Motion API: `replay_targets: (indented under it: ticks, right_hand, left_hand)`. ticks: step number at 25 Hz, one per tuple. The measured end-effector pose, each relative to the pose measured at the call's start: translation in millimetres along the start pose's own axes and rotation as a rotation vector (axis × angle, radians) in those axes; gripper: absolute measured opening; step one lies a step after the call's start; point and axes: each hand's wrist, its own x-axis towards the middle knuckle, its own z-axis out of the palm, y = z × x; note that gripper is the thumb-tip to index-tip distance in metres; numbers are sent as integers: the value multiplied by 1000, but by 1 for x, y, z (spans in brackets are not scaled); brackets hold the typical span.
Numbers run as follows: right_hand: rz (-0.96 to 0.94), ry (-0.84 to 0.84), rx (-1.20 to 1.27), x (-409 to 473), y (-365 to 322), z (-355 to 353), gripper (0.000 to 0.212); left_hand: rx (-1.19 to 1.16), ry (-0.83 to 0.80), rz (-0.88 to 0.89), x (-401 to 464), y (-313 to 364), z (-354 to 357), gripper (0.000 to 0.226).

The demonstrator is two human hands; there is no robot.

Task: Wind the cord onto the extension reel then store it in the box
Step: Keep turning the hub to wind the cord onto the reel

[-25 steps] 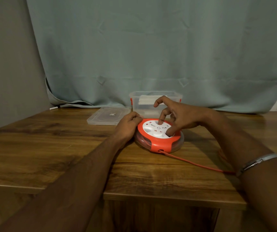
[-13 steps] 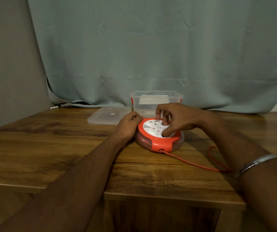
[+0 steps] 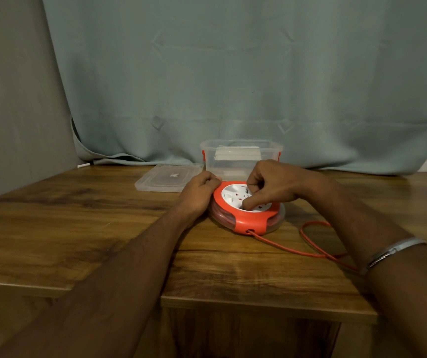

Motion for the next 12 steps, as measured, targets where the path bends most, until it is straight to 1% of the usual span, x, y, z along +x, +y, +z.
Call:
replay_targets:
  ticks: [5,9,10,12]
  right_hand:
    - [15,10,7,0,-2,1,54]
    - [37,25,45,1,-3,4,65]
    - [31,19,64,1,-3,4,62]
    - [-16,9,115,-1,-3,1,46]
  left_hand:
    - [17,-3,9,-1,0,0,24]
    - [14,-7,15,-1,0,0,25]
    - [12,-10,17,-2,1,0,25]
    - [23,-12,23,-2,1,0,25]
